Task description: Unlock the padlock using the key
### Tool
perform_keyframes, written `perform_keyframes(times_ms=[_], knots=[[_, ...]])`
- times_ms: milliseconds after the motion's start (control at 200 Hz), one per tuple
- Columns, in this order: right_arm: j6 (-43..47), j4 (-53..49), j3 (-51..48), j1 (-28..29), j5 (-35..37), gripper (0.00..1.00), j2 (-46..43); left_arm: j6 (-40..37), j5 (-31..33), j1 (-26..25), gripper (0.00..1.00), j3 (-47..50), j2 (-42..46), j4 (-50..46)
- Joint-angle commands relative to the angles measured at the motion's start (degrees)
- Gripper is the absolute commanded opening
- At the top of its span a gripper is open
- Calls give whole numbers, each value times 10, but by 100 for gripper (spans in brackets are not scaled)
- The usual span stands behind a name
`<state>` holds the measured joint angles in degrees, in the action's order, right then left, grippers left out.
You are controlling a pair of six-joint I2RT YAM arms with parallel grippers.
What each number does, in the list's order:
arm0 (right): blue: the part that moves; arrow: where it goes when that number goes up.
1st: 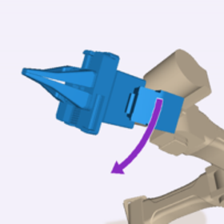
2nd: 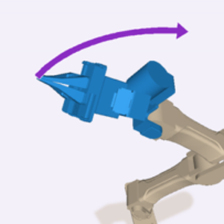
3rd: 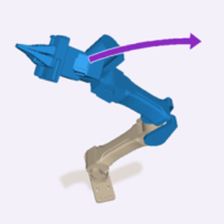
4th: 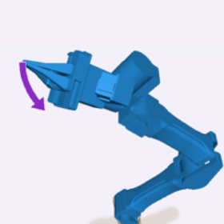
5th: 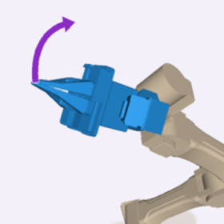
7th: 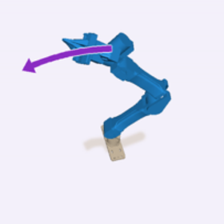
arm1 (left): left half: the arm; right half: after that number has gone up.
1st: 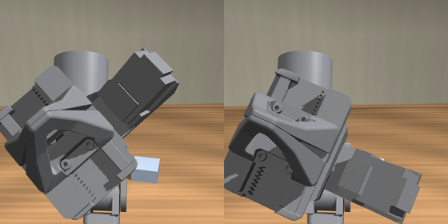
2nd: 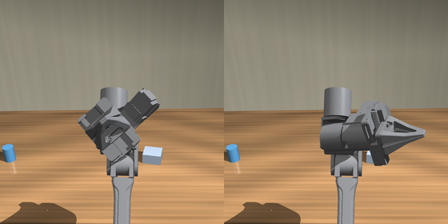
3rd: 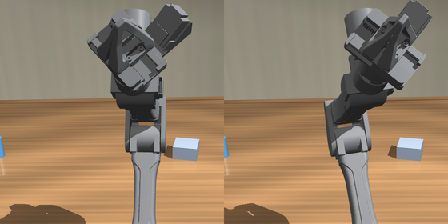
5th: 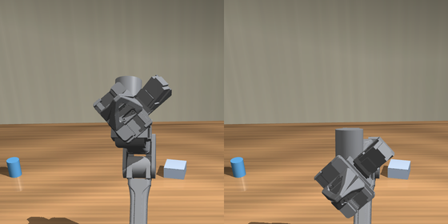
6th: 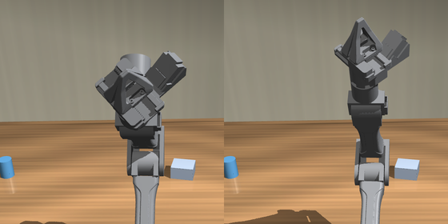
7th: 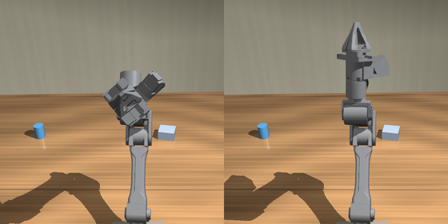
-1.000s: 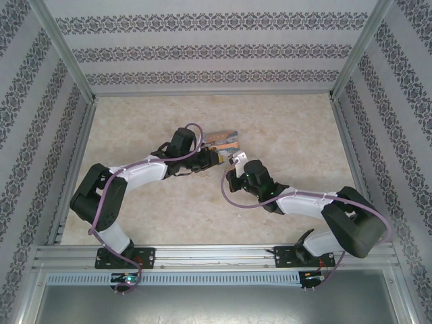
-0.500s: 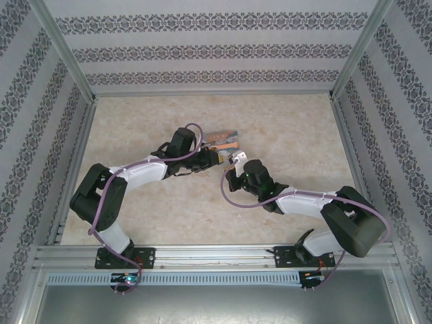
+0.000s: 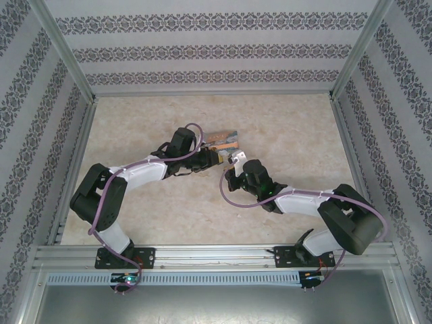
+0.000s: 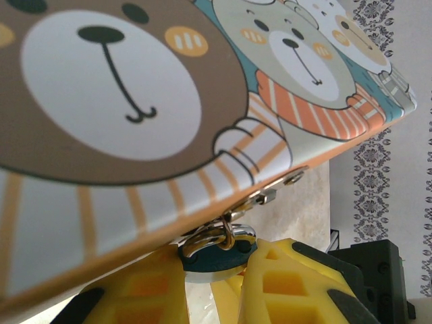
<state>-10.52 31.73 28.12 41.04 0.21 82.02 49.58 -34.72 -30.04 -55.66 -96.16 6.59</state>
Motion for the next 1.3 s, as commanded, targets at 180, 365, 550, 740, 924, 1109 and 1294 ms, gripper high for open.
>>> perform_keyframes(times_ms=[180,365,550,740,924,1109,1294], knots=[[1,51,28,6,5,0,17,-1,-24,-7,13,-13,12,14],[9,60,36,4,3,0,20,-1,-25,-7,12,-12,11,12],[16,74,37,1,-2,0,28,0,-26,-7,13,-12,12,12],[8,105,36,-4,-18,0,39,-1,-27,-7,13,-10,12,12],[-26,140,43,-20,-76,0,51,-1,-26,-8,13,-7,14,14],[-52,168,44,-33,-114,0,64,-1,-24,-7,12,-3,14,15],[-64,190,37,-46,-130,0,74,-1,-25,-7,12,-3,15,13]])
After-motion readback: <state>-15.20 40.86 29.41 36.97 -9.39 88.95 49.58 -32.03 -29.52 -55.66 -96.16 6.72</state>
